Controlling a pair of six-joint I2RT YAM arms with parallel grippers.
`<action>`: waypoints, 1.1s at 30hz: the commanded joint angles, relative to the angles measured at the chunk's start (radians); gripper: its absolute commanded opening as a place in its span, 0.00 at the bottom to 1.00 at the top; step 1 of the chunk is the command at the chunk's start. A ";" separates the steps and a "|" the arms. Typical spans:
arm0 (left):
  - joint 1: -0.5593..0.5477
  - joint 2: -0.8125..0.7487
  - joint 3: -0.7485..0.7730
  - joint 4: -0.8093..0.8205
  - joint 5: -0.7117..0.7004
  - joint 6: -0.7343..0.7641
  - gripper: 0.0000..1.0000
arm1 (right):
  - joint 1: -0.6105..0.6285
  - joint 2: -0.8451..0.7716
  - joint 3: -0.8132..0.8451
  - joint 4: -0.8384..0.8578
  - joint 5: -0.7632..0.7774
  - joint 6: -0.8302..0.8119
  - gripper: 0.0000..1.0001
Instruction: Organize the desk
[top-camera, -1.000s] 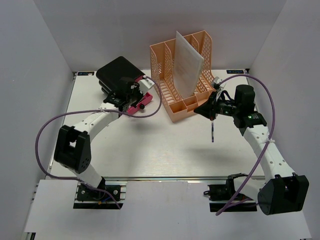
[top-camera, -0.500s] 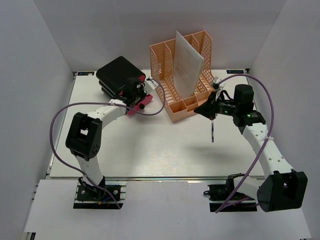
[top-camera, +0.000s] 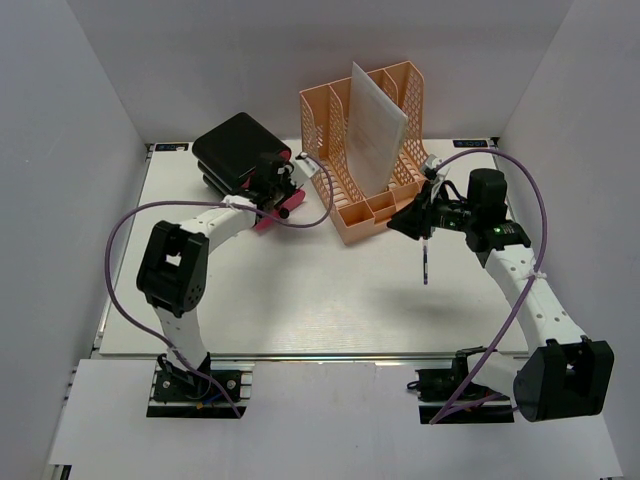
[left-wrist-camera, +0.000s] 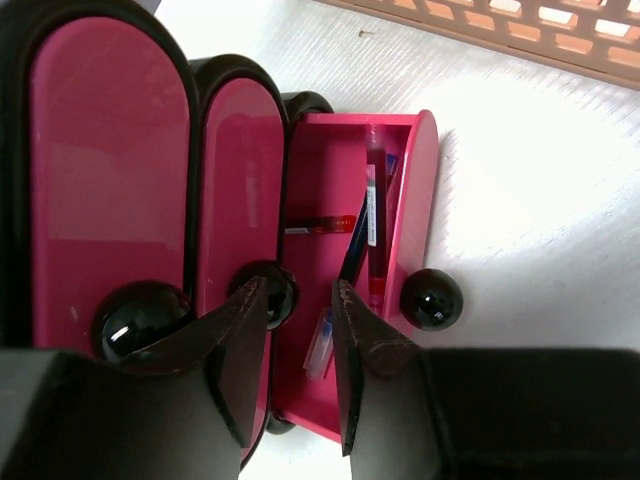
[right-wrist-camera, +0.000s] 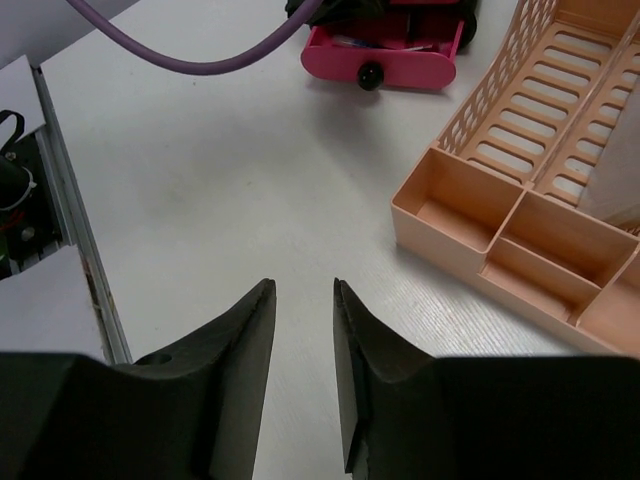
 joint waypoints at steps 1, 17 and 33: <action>0.005 -0.075 0.052 -0.035 -0.009 -0.039 0.43 | -0.010 -0.007 0.009 0.001 -0.011 -0.053 0.36; 0.024 -0.870 -0.531 -0.038 0.264 -0.647 0.67 | -0.010 0.030 0.009 -0.398 0.597 -0.235 0.66; 0.024 -1.115 -0.638 -0.024 0.113 -0.610 0.77 | 0.024 0.304 -0.089 -0.283 0.871 -0.136 0.41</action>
